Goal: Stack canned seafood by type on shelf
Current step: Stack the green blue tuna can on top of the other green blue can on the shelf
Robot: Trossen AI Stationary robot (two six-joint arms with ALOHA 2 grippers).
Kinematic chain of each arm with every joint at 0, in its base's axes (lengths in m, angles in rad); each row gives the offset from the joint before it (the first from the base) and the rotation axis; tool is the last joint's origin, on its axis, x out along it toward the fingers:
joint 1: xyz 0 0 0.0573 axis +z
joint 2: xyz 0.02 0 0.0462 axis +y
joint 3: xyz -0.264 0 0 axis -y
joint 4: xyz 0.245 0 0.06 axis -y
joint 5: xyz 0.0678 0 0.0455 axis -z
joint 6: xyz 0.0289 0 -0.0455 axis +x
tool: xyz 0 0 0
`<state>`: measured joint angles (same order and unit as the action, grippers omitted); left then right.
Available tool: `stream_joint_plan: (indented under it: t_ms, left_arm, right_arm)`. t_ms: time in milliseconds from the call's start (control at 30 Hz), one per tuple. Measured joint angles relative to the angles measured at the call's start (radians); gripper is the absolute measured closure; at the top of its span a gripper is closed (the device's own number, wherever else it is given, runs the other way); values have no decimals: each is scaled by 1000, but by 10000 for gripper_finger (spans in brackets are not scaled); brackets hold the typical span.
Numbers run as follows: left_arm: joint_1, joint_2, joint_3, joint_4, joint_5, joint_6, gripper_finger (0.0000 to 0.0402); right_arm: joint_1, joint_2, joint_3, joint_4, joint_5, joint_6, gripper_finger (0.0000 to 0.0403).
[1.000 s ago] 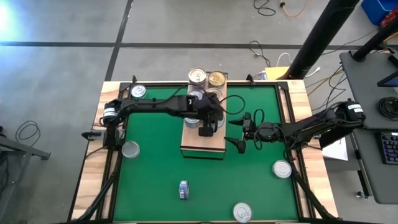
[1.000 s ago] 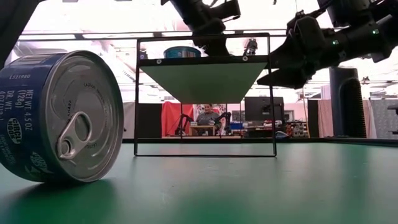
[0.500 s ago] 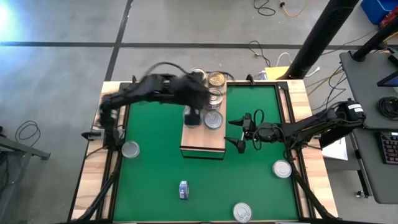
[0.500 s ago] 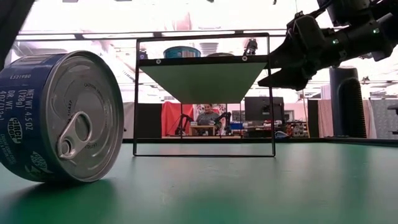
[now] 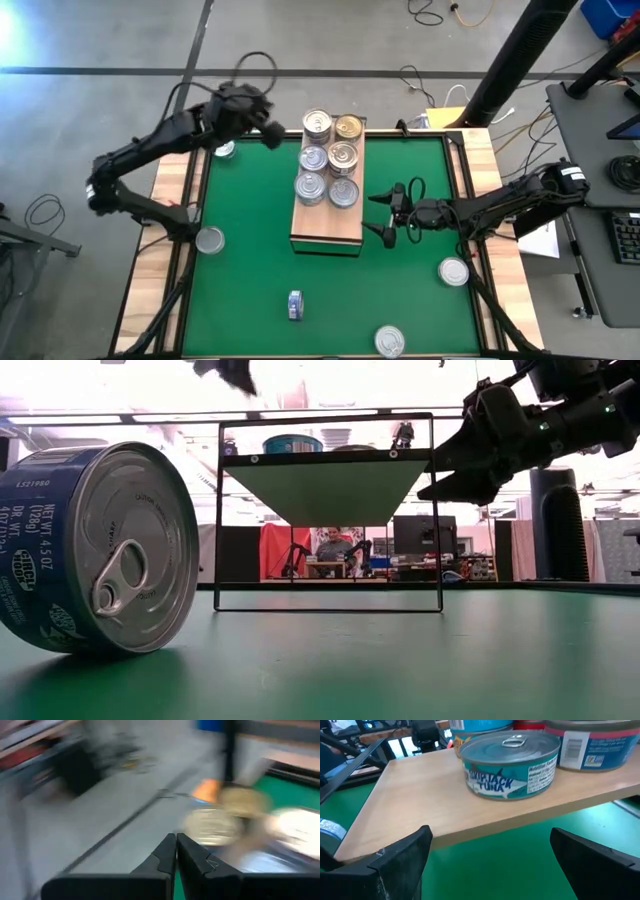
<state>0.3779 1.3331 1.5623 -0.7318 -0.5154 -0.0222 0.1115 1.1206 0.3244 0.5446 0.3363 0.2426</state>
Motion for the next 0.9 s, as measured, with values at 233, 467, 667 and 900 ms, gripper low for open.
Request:
stream_joint_plan:
  t_ms: [233,467,667,900]
  left_arm:
    - [77,-168,-478,322,-227,-537,402]
    - [89,-159,-810,706,-283,-769,402]
    - [207,-112,-949,777,-453,-1334,402]
    - [402,96,-918,751,-120,-1398,402]
  right_arm:
    - [22,6,-7,-131,-45,68,3]
    - [22,2,-4,-178,-37,142,3]
    - [22,2,-3,-173,-58,190,3]
    - [21,2,-3,-176,-74,196,3]
